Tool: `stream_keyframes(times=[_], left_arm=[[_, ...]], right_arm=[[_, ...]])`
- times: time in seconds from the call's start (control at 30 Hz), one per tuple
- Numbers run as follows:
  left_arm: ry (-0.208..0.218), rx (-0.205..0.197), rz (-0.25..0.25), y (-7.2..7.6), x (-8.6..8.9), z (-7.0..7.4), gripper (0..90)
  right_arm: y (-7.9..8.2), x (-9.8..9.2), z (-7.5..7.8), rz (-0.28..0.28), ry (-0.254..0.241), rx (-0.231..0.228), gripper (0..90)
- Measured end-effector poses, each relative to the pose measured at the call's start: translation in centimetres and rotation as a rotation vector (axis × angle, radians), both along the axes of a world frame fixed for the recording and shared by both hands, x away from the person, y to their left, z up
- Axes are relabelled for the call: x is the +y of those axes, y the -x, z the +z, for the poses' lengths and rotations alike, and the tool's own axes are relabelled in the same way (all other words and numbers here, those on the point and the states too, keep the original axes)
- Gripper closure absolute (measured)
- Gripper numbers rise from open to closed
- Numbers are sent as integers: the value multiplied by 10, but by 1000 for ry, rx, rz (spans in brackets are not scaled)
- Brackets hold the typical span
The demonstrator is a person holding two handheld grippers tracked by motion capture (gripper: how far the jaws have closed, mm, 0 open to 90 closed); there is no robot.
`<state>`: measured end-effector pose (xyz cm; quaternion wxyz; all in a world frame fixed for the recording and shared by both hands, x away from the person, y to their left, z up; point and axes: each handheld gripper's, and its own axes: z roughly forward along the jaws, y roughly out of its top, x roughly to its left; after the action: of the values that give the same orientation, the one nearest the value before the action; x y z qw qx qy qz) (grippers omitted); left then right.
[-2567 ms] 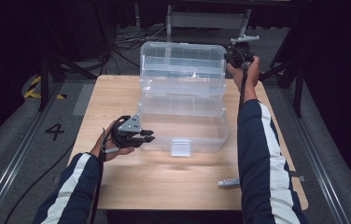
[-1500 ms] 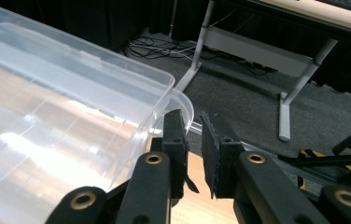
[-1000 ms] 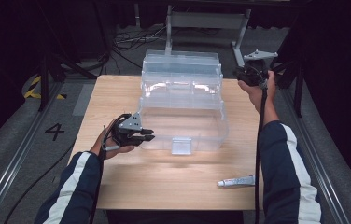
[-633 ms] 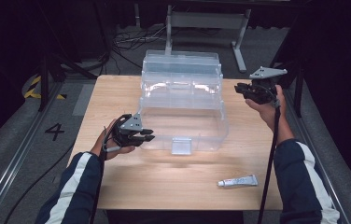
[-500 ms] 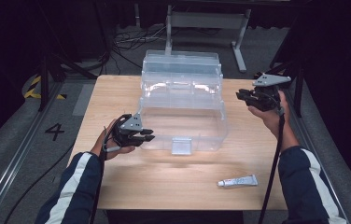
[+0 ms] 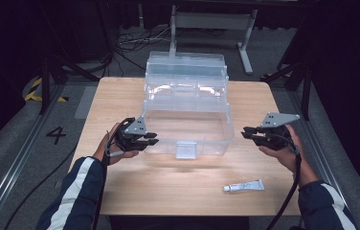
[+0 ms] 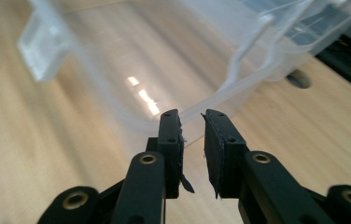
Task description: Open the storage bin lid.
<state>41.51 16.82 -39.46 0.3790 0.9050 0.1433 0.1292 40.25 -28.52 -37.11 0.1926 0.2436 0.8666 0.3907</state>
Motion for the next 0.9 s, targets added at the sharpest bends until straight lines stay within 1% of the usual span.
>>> stream_keyframes(times=[0.03,0.07,0.1,0.13,0.17,0.23,0.3,0.33,0.47,0.5,0.53,0.57,0.63,0.67,0.73,0.77,0.8,0.9], left_arm=[[0,4,0,0,0,0,753],[0,4,0,0,0,0,753],[-1,4,1,0,0,0,753],[-1,3,1,0,0,0,753],[0,4,0,0,0,0,753],[1,4,0,0,0,0,753],[3,4,-1,0,0,0,753],[3,3,-1,-1,0,0,753],[3,3,0,0,0,0,753],[4,3,-1,0,0,0,753],[4,3,-1,-1,0,0,753],[5,4,-2,-1,1,0,753],[6,4,-2,-1,1,0,753],[5,4,-1,-1,1,0,752],[7,5,-1,-1,1,0,752],[7,5,-1,-1,1,0,752],[7,5,-2,-1,1,0,752],[7,6,-2,-1,1,0,752]], right_arm=[[8,0,-5,31,9,17,767],[8,0,-5,31,9,17,767],[12,0,-7,47,11,23,764],[19,1,-13,71,12,45,762],[22,2,-16,85,20,49,761],[25,2,-19,89,18,57,758],[33,3,-29,111,35,80,759],[33,3,-29,111,35,80,759],[43,2,-36,130,34,104,757],[46,1,-38,150,36,113,756],[48,1,-40,157,39,116,754],[52,1,-42,165,53,120,744],[57,0,-47,198,62,152,734],[59,0,-49,209,77,162,731],[63,2,-51,239,108,175,714],[63,2,-51,239,108,175,714],[65,2,-52,252,115,183,713],[71,7,-56,310,143,210,688]])
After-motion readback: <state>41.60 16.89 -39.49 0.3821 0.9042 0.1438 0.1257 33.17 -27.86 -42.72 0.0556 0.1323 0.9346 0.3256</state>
